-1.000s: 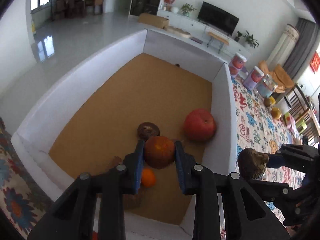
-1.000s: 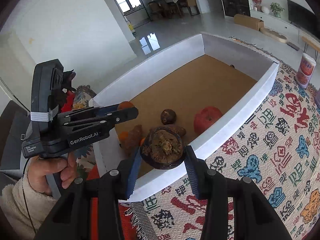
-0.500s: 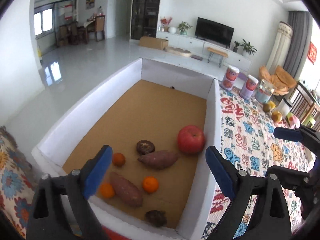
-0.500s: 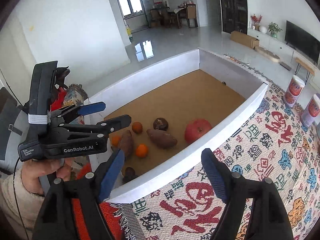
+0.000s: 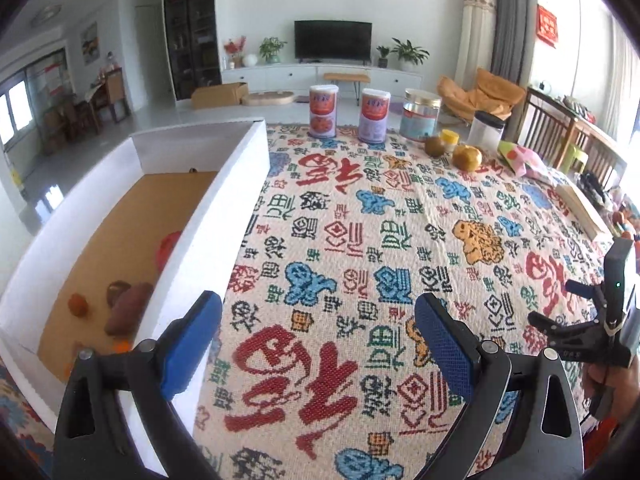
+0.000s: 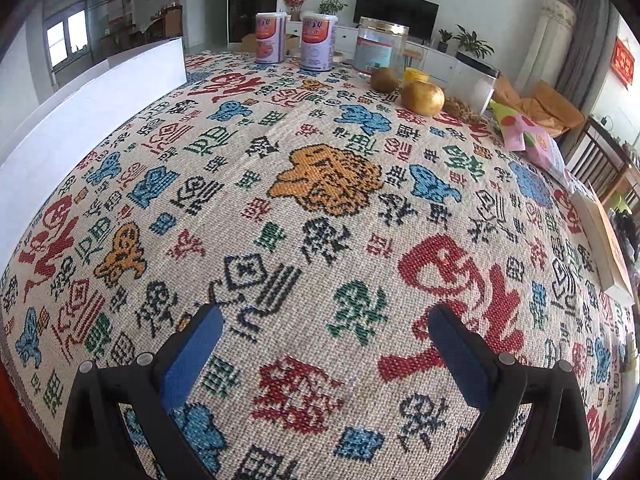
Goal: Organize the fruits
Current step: 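Withdraw both tools from the box back over the table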
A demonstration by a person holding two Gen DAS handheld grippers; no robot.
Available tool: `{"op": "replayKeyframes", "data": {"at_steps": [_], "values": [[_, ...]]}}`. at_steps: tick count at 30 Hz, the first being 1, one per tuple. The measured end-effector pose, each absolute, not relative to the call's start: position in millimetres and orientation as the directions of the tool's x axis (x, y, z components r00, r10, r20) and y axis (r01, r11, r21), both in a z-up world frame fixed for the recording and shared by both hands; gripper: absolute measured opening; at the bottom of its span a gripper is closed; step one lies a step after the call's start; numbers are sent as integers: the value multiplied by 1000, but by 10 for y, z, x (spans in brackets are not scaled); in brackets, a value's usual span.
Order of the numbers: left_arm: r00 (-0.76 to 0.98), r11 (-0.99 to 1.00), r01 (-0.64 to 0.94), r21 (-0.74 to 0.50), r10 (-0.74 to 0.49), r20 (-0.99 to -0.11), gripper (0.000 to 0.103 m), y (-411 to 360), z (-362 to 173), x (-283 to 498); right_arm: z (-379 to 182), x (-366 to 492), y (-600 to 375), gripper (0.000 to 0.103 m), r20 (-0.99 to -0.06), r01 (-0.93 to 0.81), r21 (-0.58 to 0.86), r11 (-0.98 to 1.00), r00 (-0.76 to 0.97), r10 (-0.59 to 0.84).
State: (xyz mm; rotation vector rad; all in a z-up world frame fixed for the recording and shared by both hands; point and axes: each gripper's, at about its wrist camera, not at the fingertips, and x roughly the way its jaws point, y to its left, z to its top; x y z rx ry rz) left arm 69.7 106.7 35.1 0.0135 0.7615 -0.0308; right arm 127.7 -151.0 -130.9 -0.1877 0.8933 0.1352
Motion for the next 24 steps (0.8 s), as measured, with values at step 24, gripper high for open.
{"op": "replayKeyframes", "data": {"at_steps": [24], "values": [[651,989,100,108,17,-759,98,336,-407,1143,-1532,1278,-2242,103,-790,67,-12,998,611,-50]]}}
